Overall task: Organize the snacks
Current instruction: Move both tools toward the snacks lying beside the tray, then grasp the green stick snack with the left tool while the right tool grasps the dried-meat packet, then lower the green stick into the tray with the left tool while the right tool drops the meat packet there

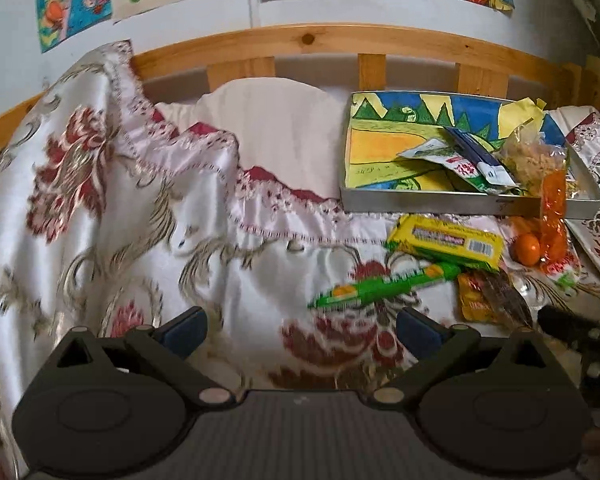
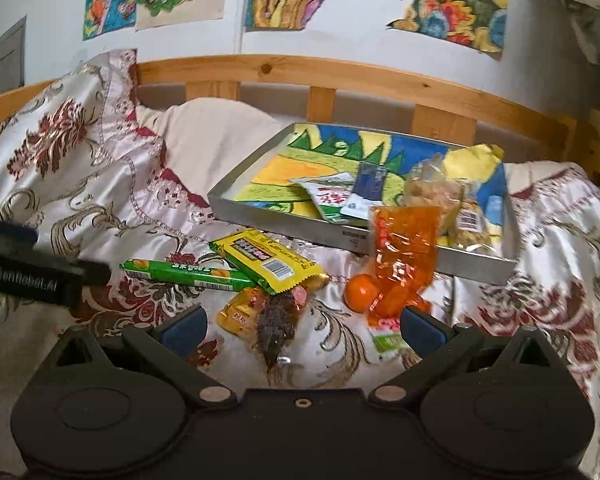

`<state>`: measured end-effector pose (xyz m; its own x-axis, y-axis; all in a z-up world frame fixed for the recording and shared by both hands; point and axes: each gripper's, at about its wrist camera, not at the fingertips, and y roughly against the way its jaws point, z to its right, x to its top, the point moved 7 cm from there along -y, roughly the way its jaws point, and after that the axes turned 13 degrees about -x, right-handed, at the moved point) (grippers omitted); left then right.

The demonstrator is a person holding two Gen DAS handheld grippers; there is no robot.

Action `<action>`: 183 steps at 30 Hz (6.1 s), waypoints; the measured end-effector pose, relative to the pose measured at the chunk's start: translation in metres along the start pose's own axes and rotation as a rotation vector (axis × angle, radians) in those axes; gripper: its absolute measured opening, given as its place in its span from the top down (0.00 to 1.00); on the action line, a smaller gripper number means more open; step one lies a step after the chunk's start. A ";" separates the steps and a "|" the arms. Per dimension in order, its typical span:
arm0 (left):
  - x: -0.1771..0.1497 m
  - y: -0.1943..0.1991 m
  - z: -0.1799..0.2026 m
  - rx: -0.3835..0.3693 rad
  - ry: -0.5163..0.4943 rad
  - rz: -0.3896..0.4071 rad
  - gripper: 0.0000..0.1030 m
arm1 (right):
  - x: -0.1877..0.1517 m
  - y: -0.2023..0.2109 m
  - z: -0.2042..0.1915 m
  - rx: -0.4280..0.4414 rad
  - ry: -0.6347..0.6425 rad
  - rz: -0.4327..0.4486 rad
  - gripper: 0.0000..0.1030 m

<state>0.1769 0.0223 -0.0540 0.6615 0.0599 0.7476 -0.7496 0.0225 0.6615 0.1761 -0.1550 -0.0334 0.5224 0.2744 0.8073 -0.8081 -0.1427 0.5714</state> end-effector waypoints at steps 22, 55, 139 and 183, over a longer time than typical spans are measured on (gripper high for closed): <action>0.018 -0.092 0.028 -0.055 -0.406 -0.179 0.01 | -0.007 -0.063 0.000 0.091 -0.059 -0.074 0.24; 0.009 -0.090 0.041 -0.219 -0.331 -0.395 0.65 | -0.017 -0.060 -0.015 0.084 0.001 -0.132 0.53; 0.144 -0.071 0.083 -0.304 0.180 -0.209 0.84 | 0.083 -0.046 0.047 -0.176 0.040 0.335 0.53; 0.175 -0.173 0.092 -0.143 0.191 -0.032 0.18 | 0.098 -0.146 0.077 -0.104 -0.031 0.172 0.24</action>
<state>0.4243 -0.0631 -0.0319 0.6791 0.2446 0.6921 -0.7327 0.1675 0.6597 0.3659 -0.1801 -0.0263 0.3813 0.2245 0.8968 -0.9090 -0.0858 0.4079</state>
